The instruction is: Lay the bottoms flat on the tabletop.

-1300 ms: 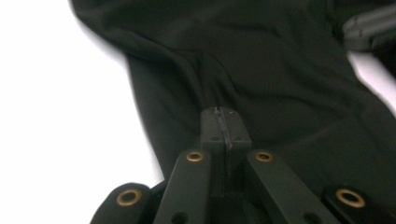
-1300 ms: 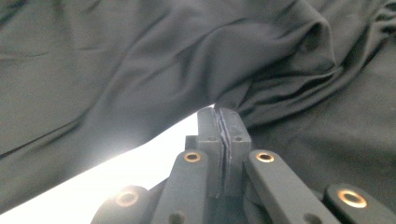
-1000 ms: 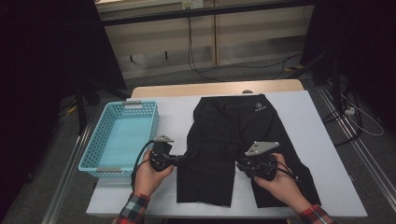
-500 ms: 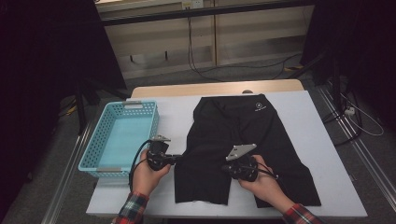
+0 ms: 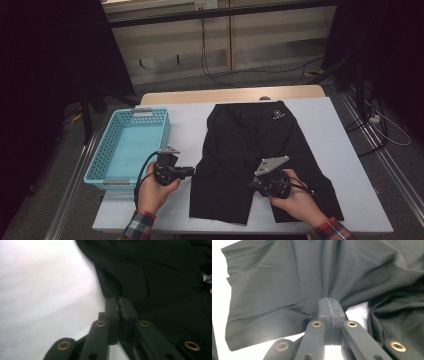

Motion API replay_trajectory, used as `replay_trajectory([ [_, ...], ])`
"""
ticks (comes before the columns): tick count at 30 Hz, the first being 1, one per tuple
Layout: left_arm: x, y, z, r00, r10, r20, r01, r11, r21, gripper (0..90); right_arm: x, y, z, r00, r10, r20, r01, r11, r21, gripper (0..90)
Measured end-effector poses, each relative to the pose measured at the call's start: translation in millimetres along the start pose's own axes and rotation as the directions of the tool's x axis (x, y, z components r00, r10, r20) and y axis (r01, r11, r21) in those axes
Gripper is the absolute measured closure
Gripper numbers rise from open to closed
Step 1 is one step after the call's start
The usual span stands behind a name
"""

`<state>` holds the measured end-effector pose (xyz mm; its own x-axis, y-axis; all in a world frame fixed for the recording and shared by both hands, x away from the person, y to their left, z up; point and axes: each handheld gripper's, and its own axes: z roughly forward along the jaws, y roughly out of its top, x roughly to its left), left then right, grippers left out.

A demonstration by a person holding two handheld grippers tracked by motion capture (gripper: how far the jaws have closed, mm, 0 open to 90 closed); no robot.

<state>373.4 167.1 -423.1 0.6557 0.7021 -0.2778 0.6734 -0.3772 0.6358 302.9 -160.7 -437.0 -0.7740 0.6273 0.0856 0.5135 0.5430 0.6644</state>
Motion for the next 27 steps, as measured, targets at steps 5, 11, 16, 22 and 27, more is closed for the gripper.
replay_trajectory([
  [5,-1.6,-1.4,10.1,0.9989,0.035,-0.033,-0.035,0.9994,-0.008,59.4,-0.5,2.9,-0.9,0.9992,0.014,0.036,-0.012,0.9988,-0.048,64.5],
  [11,-4.8,-7.3,20.6,0.9995,0.03,-0.014,-0.029,0.997,0.071,79.8,-2.4,6.2,1.6,0.9973,0.013,0.073,-0.008,0.9976,-0.069,53.8],
  [16,-6.6,-7.6,14.8,0.9975,-0.029,0.065,0.02,0.9909,0.133,89.5,-12.4,9.5,0.4,0.9956,0.033,0.087,-0.024,0.9949,-0.098,46.9],
  [22,-7.9,-9.4,5.3,0.9981,-0.021,0.057,0.014,0.9921,0.125,88.7,-22.8,12.6,-1.6,0.9907,0.073,0.115,-0.057,0.9889,-0.137,37.1],
  [27,-5.5,-10.3,6.3,0.9989,-0.018,0.043,0.015,0.9971,0.075,63.5,-42.7,22.9,-0.9,0.9793,0.108,0.172,-0.078,0.9824,-0.17,36.6],
])
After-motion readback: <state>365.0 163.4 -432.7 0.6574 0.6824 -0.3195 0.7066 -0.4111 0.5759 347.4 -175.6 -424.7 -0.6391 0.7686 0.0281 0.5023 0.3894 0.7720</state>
